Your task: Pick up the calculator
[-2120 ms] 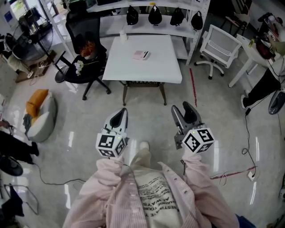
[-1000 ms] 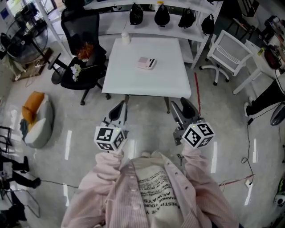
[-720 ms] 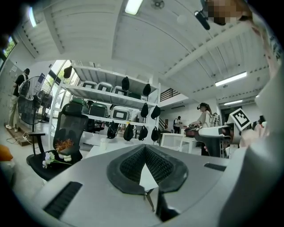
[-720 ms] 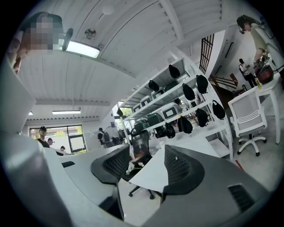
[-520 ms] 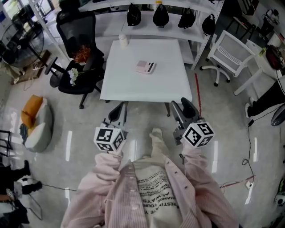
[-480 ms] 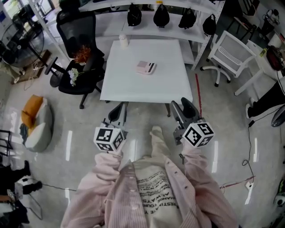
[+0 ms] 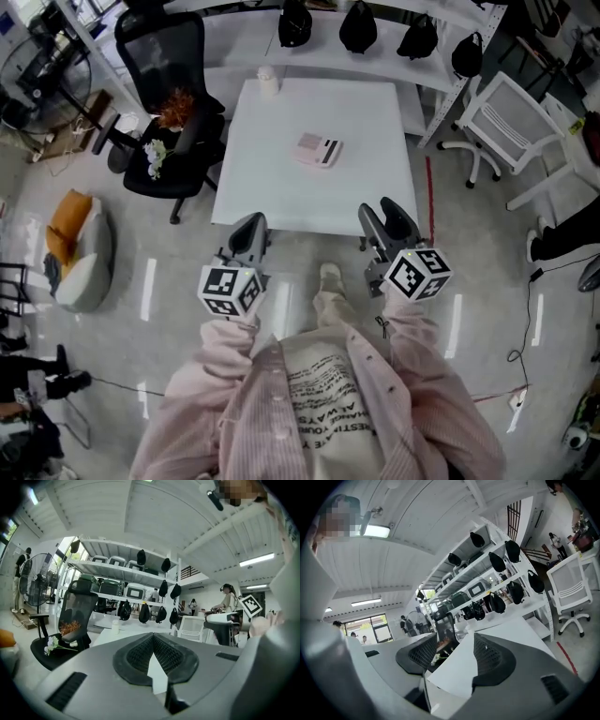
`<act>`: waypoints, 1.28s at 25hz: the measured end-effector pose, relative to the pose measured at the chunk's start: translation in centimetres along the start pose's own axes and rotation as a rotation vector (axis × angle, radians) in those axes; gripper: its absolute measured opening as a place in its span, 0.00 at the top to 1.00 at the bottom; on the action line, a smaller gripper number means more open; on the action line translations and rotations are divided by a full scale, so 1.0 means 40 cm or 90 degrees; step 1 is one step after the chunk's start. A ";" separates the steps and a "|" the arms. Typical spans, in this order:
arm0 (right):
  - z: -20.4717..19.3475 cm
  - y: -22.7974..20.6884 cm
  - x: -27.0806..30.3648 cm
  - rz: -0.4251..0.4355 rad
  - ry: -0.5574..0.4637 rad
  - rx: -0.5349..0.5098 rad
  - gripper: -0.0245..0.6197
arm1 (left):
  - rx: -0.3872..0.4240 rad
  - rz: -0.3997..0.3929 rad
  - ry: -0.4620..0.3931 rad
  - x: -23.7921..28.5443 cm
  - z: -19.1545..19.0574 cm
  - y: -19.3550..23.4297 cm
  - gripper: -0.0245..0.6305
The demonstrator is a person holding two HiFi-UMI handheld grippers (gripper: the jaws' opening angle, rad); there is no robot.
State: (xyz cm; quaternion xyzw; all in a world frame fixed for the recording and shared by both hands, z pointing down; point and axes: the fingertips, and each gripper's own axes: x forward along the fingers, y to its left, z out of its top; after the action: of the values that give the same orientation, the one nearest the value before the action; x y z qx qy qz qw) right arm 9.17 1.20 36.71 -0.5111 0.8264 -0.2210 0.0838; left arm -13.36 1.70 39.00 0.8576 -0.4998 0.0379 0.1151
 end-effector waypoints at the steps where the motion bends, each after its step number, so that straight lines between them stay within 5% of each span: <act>1: 0.003 -0.011 0.024 0.002 0.006 0.003 0.63 | -0.006 0.003 0.004 0.020 0.001 0.010 0.96; 14: -0.009 -0.197 0.244 0.013 0.087 0.058 0.63 | -0.043 0.013 0.059 0.279 -0.027 0.039 0.96; 32: -0.055 -0.329 0.483 0.059 0.172 0.120 0.63 | -0.085 0.072 0.088 0.467 -0.065 0.117 0.96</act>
State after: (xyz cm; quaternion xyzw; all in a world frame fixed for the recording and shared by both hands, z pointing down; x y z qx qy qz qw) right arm 10.03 -20.23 46.30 -0.4281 0.8284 -0.3602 0.0291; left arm -7.97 -15.75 45.64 0.8136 -0.5399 0.0699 0.2041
